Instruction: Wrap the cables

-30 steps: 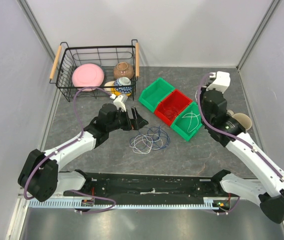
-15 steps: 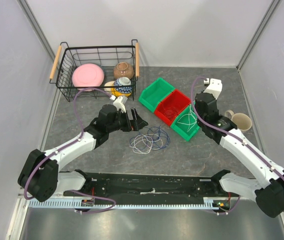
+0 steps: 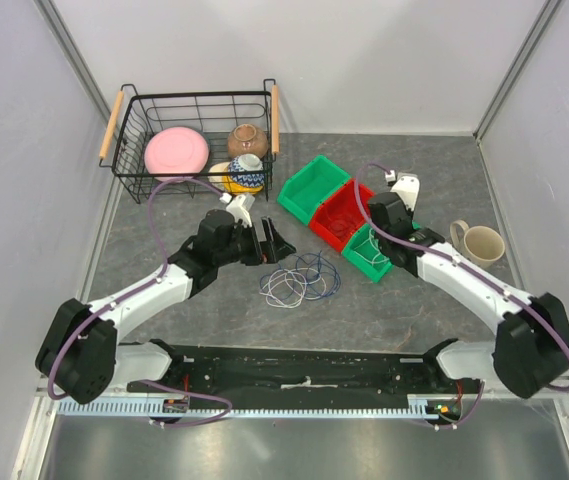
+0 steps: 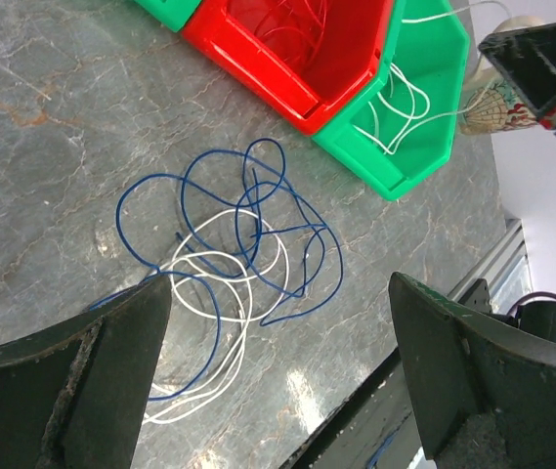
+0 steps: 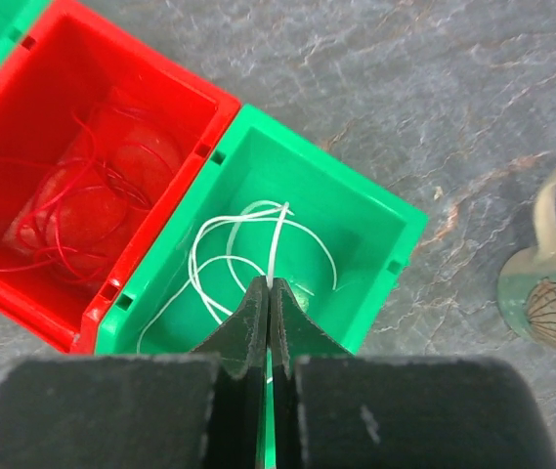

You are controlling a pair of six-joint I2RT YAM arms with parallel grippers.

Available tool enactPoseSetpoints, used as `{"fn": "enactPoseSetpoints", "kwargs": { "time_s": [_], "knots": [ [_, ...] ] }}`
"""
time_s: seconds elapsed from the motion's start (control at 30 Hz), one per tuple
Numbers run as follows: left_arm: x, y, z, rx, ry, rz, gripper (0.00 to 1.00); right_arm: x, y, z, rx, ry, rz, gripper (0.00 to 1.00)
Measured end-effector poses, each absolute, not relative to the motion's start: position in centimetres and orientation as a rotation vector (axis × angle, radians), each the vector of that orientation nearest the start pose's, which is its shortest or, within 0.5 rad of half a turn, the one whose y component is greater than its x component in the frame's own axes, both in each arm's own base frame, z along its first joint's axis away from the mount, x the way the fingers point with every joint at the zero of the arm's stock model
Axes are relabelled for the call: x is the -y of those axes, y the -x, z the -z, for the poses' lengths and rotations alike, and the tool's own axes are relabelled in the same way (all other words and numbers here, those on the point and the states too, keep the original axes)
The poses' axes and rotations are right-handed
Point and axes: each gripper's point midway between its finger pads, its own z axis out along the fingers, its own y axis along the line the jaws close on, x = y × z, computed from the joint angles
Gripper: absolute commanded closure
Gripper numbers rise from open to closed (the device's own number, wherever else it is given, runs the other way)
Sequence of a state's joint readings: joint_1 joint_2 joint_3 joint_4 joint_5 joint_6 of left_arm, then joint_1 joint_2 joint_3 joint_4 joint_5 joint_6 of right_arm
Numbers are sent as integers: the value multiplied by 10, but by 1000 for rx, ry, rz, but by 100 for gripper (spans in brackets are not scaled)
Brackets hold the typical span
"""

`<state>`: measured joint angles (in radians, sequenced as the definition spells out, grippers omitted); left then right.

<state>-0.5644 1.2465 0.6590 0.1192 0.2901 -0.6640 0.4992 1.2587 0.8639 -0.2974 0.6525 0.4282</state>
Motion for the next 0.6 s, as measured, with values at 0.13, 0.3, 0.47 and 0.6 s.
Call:
{"fn": "enactPoseSetpoints", "kwargs": {
  "time_s": [0.13, 0.3, 0.47, 0.6],
  "knots": [
    [257, -265, -137, -2215, -68, 1031, 0, -83, -343, -126, -2159, -242, 230, 100],
    [249, -259, -130, -2251, -39, 1001, 0, -86, -344, -104, -2212, -242, 241, 87],
    [239, -254, -123, -2281, -5, 953, 0, -87, -343, -101, -2218, -260, 234, 67],
    [234, -253, -118, -2297, 17, 917, 0, -85, -339, -108, -2217, -243, 231, 33]
  ]
}}
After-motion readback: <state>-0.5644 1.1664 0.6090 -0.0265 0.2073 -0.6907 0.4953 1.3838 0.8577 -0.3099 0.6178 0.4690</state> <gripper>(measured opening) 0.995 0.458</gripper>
